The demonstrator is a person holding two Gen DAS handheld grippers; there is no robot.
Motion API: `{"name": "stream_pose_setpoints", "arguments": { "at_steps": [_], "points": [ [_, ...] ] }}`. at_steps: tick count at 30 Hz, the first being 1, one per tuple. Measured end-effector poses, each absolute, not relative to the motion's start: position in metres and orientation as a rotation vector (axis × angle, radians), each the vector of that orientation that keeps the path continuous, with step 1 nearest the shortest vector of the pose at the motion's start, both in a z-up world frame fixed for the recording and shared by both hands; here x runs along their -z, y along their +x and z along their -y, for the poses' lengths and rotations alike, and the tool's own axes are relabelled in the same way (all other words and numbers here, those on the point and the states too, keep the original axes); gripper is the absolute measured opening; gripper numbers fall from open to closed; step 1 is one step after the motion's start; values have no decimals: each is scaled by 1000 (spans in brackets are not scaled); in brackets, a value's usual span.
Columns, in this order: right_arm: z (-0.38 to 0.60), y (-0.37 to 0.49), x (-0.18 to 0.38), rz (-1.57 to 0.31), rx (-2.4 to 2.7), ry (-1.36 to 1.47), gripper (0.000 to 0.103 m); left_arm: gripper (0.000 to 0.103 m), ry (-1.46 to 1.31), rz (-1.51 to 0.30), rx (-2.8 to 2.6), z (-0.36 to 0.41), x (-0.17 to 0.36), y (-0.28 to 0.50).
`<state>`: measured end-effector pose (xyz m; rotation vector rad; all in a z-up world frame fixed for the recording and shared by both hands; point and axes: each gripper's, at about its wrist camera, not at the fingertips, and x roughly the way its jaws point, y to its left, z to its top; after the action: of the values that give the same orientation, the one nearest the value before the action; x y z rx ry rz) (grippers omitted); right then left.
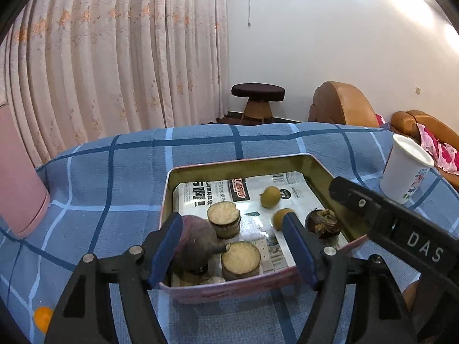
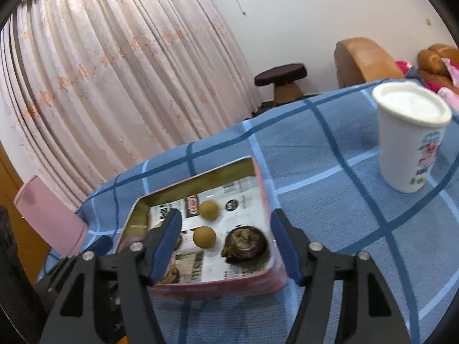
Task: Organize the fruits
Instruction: 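Carry both yellow fruits into the pink tin and open both tools, then grasp an orange with the left tool while the right tool grasps a brown mangosteen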
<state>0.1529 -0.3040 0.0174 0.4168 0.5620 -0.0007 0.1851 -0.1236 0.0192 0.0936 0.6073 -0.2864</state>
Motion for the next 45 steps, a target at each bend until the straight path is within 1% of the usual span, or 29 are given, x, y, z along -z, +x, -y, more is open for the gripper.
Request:
{"name": "stream_pose_setpoints", "arguments": {
  "at_steps": [9, 24, 29, 32, 33, 37, 40, 43, 45],
  "points": [
    [298, 144, -18, -563, 31, 355, 69, 73, 110, -585, 268, 116, -16, 173],
    [279, 102, -13, -598, -22, 296, 68, 73, 144, -567, 275, 98, -18, 145],
    [272, 92, -13, -611, -59, 261, 68, 73, 116, -564, 309, 78, -26, 138],
    [264, 91, -9, -654, -125, 233, 68, 73, 117, -579, 300, 61, -27, 140],
    [261, 91, -8, -664, -142, 225, 67, 73, 105, -597, 307, 53, -27, 143],
    [240, 89, -2, -715, -250, 138, 66, 73, 63, -660, 412, 36, -25, 145],
    [217, 84, 4, -737, -311, 19, 64, 73, 123, -693, 476, 42, -18, 140],
    [195, 78, 13, -768, -355, -92, 58, 73, 196, -731, 525, 56, -9, 133],
    [190, 78, 17, -788, -379, -113, 57, 73, 232, -742, 541, 62, -6, 131]
  ]
}}
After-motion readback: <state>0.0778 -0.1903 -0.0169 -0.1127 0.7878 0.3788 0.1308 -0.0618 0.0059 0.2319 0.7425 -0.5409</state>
